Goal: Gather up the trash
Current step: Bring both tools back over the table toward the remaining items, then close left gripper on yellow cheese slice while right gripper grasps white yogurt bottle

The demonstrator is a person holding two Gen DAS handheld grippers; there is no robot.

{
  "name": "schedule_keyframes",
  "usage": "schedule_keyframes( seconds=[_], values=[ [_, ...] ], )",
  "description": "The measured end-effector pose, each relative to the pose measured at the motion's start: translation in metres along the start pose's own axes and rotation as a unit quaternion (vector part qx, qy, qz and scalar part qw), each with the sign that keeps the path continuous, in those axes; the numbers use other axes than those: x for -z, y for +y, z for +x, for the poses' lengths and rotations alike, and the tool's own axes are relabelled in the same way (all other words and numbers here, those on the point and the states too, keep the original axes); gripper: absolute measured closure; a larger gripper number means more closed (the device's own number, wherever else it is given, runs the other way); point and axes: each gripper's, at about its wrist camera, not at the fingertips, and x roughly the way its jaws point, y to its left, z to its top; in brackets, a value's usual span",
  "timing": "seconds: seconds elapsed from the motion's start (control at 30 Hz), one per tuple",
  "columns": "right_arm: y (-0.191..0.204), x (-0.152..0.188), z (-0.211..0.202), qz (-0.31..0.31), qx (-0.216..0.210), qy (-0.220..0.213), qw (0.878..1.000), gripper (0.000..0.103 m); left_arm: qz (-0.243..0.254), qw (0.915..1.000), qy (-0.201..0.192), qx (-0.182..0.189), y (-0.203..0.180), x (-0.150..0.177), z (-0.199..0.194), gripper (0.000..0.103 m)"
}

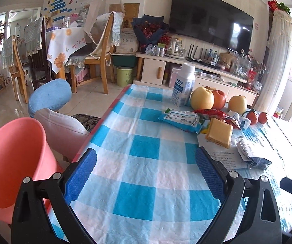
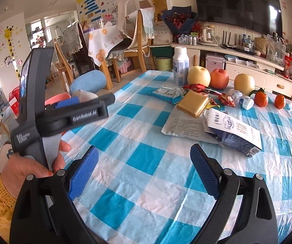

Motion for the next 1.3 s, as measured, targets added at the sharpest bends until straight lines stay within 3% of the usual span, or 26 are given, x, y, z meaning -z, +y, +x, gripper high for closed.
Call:
schedule_keyframes(
  seconds=[0.3,0.67,0.97,1.3],
  values=[
    [-0.047,-0.009,-0.017,0.053,0.016,-0.021,0.998,0.011,0.022,0.9994,0.007,0.025,-0.029,0.003,0.004,0.007],
    [-0.16,-0.023,-0.015,0.15,0.068,-0.029,0.986,0.011,0.07,0.9924,0.039,0.094,-0.083,-0.008,0.042,0.007],
    [-0.242,-0.04,0.033,0.179,0.075,-0.003,0.981,0.011,0.116,0.9847,0.059,0.116,-0.12,-0.02,0.095,0.007],
    [-0.278,-0.065,0.101,0.132,0.068,0.027,0.989,0.017,0.126,0.9807,0.08,0.127,-0.141,-0.024,0.133,0.007]
  ],
)
